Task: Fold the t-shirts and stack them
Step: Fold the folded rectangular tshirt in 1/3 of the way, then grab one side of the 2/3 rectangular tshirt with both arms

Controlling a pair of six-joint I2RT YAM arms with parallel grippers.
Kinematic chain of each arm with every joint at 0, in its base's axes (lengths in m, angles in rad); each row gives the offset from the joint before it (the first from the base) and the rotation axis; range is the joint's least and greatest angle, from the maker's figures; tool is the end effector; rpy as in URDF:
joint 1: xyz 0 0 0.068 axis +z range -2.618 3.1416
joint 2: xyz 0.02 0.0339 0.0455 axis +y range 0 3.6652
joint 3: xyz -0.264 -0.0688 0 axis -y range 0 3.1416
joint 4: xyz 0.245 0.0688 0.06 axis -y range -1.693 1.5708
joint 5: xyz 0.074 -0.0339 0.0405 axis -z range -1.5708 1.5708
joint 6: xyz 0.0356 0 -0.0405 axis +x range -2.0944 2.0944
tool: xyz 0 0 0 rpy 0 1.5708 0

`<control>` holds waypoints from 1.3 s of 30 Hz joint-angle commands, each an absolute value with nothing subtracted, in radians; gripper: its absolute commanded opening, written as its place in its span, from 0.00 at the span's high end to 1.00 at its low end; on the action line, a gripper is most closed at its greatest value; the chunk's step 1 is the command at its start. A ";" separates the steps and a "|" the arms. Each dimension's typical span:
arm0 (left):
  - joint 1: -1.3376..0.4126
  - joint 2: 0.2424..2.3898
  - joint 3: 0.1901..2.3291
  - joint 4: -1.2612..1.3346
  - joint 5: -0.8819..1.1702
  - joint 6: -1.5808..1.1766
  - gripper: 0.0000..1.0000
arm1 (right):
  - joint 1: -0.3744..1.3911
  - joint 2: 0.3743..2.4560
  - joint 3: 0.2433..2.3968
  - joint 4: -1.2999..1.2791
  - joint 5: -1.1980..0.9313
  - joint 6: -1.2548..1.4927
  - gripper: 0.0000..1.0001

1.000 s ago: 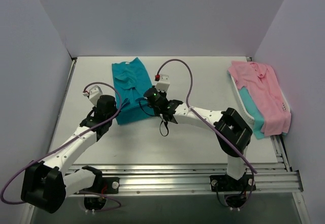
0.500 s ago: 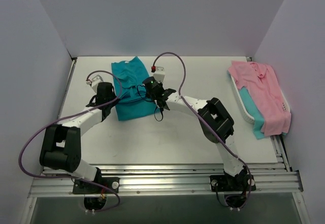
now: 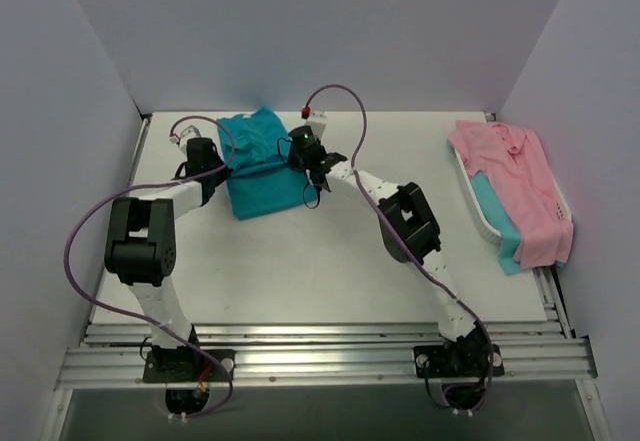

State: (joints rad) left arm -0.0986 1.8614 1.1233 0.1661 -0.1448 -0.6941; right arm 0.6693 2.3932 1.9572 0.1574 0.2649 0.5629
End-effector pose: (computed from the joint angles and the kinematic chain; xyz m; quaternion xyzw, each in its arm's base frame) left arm 0.4076 -0.0352 0.1868 -0.2900 0.8269 -0.1258 0.4651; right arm 0.4489 0.3433 0.2143 0.0373 0.7946 0.2588 0.5480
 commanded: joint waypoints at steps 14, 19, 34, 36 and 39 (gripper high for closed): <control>-0.018 1.967 1.316 0.133 -0.141 -0.721 0.06 | 0.571 2.352 1.737 0.583 0.071 0.512 0.00; -0.005 1.785 1.230 0.143 -0.224 -0.723 0.06 | 0.566 2.189 1.512 0.647 0.123 0.515 0.00; -0.179 1.376 0.689 0.156 -0.229 -0.868 0.06 | 0.646 1.956 1.000 0.890 0.071 0.676 0.01; -0.213 1.370 0.643 0.176 -0.253 -0.891 0.06 | 0.672 1.976 1.002 0.900 0.063 0.683 0.02; -0.256 1.384 0.611 0.196 -0.273 -0.917 0.06 | 0.713 2.014 1.035 0.893 0.057 0.687 0.02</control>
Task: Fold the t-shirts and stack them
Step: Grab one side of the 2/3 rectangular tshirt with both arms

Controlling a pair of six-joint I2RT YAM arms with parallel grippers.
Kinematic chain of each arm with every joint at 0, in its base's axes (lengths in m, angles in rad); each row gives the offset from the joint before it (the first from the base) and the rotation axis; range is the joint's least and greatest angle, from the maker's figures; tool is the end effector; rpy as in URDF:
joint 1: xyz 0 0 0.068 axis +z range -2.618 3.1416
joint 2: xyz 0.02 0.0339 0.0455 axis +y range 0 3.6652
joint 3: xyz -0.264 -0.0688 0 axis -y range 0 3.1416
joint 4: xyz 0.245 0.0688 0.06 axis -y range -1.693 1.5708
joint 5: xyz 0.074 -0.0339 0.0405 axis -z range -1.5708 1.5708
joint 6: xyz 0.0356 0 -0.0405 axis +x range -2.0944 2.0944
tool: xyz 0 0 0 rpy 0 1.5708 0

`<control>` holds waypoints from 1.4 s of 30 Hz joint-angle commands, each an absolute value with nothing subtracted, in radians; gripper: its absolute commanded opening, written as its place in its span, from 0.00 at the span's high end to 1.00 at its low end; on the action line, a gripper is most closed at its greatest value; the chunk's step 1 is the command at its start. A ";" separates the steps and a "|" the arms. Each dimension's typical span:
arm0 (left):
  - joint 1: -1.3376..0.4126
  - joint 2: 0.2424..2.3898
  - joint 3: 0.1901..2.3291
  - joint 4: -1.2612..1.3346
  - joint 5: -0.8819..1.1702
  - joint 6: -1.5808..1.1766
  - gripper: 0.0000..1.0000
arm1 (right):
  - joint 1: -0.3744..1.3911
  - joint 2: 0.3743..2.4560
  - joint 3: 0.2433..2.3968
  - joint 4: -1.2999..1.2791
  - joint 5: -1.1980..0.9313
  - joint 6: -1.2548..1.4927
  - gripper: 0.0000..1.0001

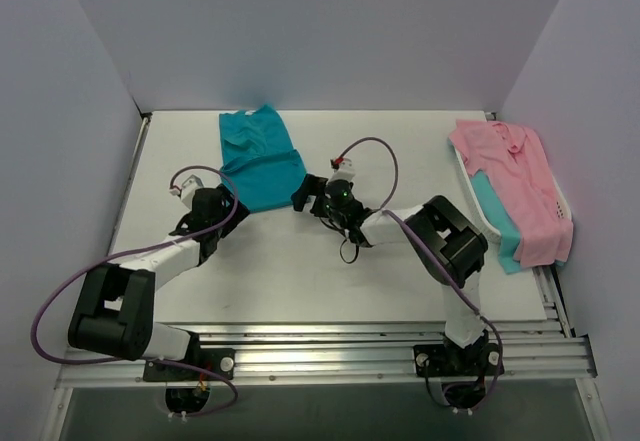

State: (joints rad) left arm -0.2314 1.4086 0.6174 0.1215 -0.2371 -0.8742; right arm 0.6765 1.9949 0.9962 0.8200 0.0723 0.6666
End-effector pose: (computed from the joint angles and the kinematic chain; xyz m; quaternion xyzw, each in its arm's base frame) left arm 0.2719 -0.0555 0.1746 -0.3312 0.8318 -0.1364 0.4239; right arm 0.3287 0.2606 0.1611 0.0194 0.7670 0.3770 0.5189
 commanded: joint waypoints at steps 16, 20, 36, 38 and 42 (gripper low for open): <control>-0.258 1.563 0.656 0.264 -0.299 -0.954 0.06 | 0.727 2.126 1.143 0.884 0.046 0.683 0.05; -0.258 1.621 0.680 0.290 -0.299 -0.963 0.05 | 0.707 2.143 1.149 0.887 0.034 0.686 0.06; -0.258 1.776 0.753 0.356 -0.279 -0.979 0.59 | 0.678 2.209 1.170 0.966 -0.089 0.692 0.40; -0.256 1.796 0.759 0.371 -0.272 -0.976 0.71 | 0.677 2.226 1.180 0.974 -0.109 0.695 0.61; -0.255 1.815 0.778 0.380 -0.270 -0.956 0.92 | 0.673 2.243 1.187 0.977 -0.118 0.695 1.00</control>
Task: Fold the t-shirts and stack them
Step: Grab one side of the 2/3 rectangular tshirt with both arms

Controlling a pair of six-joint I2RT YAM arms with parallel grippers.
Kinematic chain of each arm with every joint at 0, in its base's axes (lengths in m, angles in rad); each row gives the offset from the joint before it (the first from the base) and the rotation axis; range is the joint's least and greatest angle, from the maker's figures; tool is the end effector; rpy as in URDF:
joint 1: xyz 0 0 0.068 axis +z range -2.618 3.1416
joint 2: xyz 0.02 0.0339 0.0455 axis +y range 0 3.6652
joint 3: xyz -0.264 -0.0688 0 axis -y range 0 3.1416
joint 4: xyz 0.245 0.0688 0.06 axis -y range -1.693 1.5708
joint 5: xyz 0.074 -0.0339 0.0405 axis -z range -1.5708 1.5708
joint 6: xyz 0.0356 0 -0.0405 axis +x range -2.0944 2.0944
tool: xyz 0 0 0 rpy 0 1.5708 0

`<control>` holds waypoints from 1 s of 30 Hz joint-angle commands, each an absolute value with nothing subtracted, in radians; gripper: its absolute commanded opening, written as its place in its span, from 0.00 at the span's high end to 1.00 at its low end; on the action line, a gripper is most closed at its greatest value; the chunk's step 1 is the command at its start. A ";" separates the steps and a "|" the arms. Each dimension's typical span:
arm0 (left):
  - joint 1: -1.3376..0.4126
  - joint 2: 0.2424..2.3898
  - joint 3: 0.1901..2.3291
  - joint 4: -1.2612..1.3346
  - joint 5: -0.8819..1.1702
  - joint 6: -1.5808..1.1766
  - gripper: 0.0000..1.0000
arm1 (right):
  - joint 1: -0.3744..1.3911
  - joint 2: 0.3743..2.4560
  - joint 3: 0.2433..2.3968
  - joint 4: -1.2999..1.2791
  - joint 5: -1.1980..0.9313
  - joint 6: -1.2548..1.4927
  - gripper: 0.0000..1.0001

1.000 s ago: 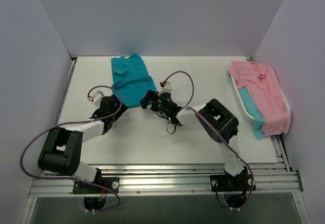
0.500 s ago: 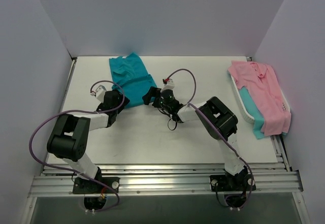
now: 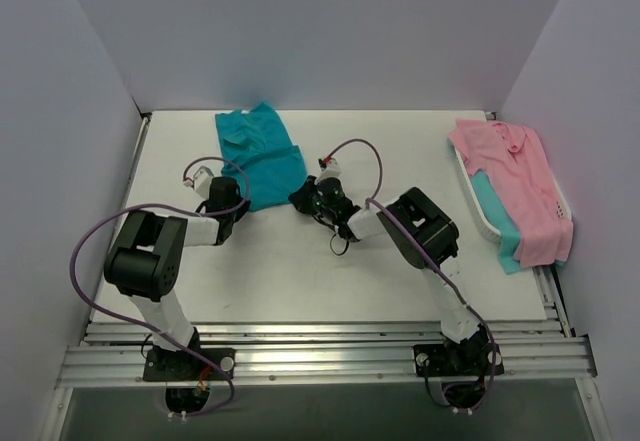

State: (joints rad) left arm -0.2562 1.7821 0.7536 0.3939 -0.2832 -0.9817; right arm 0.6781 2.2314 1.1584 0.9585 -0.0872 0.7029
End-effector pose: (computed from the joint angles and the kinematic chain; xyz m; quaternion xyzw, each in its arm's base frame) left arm 0.3317 -0.0766 0.1286 -0.3730 0.8034 -0.1566 0.4369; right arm 0.3566 0.2913 0.1228 -0.0198 0.7460 0.4485 0.4918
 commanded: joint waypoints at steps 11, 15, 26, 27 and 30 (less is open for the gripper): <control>-0.255 1.714 0.730 0.354 -0.270 -0.916 0.98 | 0.673 2.145 1.102 0.971 -0.123 0.687 1.00; -0.258 1.617 0.668 0.324 -0.238 -0.905 0.98 | 0.684 2.043 1.013 0.918 -0.057 0.690 1.00; -0.333 1.183 0.509 0.098 -0.169 -0.905 0.98 | 0.908 1.706 0.802 0.625 0.264 0.755 1.00; -0.336 1.146 0.500 0.057 -0.164 -0.907 0.98 | 0.949 1.689 0.801 0.595 0.291 0.764 1.00; -0.342 0.982 0.472 -0.050 -0.158 -0.910 0.98 | 1.009 1.623 0.821 0.471 0.403 0.805 1.00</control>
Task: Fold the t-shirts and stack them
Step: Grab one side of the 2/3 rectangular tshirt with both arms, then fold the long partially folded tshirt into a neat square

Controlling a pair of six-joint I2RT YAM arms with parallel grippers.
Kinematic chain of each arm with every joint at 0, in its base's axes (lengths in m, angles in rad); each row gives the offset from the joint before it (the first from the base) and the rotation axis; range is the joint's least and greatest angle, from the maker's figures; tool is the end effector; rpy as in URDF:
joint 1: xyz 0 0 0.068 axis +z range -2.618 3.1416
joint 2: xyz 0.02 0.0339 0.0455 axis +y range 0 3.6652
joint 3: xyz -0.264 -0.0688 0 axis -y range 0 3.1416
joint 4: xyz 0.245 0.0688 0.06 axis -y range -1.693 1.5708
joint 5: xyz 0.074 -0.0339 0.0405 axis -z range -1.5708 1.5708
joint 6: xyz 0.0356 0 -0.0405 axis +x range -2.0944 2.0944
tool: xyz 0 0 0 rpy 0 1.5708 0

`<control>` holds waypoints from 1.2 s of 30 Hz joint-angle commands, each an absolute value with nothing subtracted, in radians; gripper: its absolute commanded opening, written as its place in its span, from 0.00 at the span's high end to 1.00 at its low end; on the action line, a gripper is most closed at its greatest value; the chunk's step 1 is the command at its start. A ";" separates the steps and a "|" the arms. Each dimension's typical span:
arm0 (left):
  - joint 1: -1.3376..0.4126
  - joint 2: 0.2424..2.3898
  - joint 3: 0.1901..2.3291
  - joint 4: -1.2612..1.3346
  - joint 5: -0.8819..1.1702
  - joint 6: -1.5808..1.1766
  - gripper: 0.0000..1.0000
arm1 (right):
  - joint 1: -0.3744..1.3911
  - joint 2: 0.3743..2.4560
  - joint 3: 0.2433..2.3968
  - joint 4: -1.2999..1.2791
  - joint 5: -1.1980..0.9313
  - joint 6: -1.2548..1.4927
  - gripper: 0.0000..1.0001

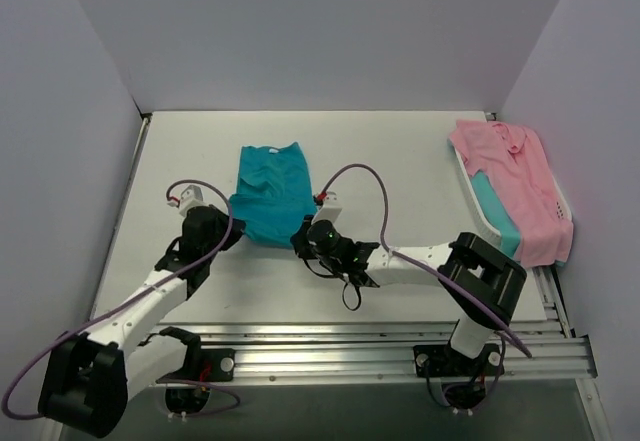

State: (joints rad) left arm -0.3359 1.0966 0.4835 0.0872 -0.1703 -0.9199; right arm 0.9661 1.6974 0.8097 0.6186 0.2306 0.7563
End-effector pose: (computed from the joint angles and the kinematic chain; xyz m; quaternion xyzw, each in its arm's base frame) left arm 0.2179 -0.0697 0.2017 -0.2892 0.8147 -0.2324 0.4457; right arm 0.2109 0.2909 0.1943 -0.0134 0.7932 0.3969 0.4615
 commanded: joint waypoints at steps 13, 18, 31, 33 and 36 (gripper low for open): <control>-0.345 0.778 0.629 -0.308 -0.216 -0.856 0.98 | 1.078 1.609 1.067 0.212 0.569 0.759 1.00; -0.342 0.798 0.653 -0.305 -0.224 -0.854 0.98 | 1.066 1.660 1.166 0.178 0.571 0.704 1.00; -0.295 0.848 0.716 -0.316 -0.278 -0.848 0.98 | 0.991 1.802 1.350 0.163 0.451 0.637 1.00; -0.266 0.867 0.719 -0.305 -0.259 -0.844 0.98 | 0.983 1.816 1.370 0.160 0.436 0.630 1.00; -0.226 0.906 0.733 -0.275 -0.230 -0.836 0.98 | 0.957 1.836 1.396 0.158 0.407 0.624 1.00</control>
State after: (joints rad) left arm -0.2665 0.8776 0.6758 -0.3222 -0.2382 -0.8623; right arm 0.9874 1.8301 1.3373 0.1726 0.4152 0.6502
